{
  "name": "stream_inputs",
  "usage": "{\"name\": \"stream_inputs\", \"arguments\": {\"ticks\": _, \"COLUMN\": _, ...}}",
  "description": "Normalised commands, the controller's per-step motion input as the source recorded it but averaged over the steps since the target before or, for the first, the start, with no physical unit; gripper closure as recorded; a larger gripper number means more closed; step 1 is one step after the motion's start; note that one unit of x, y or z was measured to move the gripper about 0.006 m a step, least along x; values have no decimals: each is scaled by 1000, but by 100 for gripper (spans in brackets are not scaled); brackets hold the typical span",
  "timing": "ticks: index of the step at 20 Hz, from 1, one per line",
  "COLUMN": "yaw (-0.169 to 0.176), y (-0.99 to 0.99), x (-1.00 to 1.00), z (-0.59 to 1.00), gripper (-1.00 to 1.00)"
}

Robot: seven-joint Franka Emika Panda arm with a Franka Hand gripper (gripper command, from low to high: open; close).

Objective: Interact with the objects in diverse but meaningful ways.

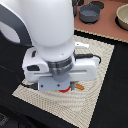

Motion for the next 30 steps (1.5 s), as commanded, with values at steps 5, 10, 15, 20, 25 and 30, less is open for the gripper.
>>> {"name": "stream_inputs", "arguments": {"ticks": 5, "yaw": 21, "y": -55, "x": -179, "z": -49, "gripper": -100}}
{"name": "stream_inputs", "arguments": {"ticks": 10, "yaw": 45, "y": 0, "x": -353, "z": 0, "gripper": -100}}
{"name": "stream_inputs", "arguments": {"ticks": 15, "yaw": 5, "y": 23, "x": -39, "z": 440, "gripper": -100}}
{"name": "stream_inputs", "arguments": {"ticks": 20, "yaw": 0, "y": 166, "x": 80, "z": 1000, "gripper": -100}}
{"name": "stream_inputs", "arguments": {"ticks": 25, "yaw": 15, "y": 256, "x": 96, "z": 958, "gripper": -100}}
{"name": "stream_inputs", "arguments": {"ticks": 30, "yaw": 53, "y": 370, "x": 75, "z": 394, "gripper": -100}}
